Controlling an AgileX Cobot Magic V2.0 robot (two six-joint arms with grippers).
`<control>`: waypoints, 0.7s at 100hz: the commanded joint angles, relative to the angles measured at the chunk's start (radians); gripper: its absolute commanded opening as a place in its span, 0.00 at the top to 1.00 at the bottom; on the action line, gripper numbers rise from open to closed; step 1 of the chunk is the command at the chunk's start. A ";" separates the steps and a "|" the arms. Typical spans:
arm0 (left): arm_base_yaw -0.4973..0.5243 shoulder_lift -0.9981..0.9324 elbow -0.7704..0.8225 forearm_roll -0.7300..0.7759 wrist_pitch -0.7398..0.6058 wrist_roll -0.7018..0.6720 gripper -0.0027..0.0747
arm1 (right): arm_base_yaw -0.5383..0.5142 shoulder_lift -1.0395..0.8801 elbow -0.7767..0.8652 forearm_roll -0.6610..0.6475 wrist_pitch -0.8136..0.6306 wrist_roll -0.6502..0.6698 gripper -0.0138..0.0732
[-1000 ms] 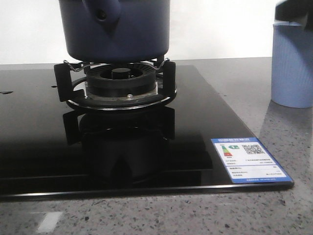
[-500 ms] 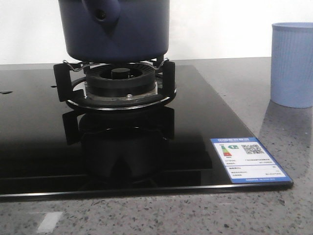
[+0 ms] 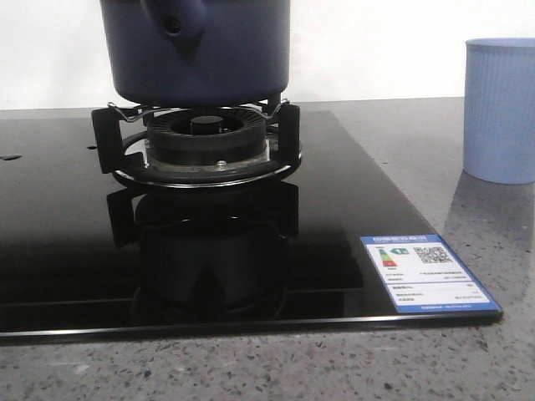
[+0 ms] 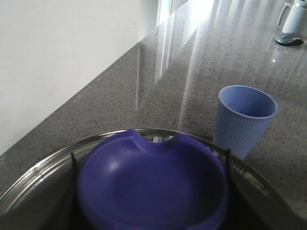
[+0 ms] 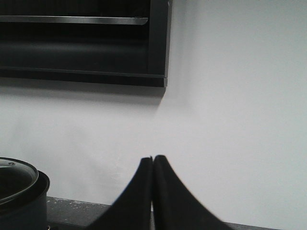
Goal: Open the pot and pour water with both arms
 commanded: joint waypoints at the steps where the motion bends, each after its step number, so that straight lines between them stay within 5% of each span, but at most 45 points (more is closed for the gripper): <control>1: -0.015 -0.036 -0.033 -0.108 0.021 0.012 0.65 | -0.001 -0.001 -0.033 0.008 -0.057 0.002 0.91; 47: -0.015 -0.023 -0.033 -0.123 -0.011 0.012 0.64 | -0.001 -0.001 -0.033 0.008 -0.021 0.002 0.91; 70: -0.015 -0.023 -0.033 -0.197 -0.056 0.012 0.27 | -0.001 -0.001 -0.033 0.008 -0.006 0.002 0.91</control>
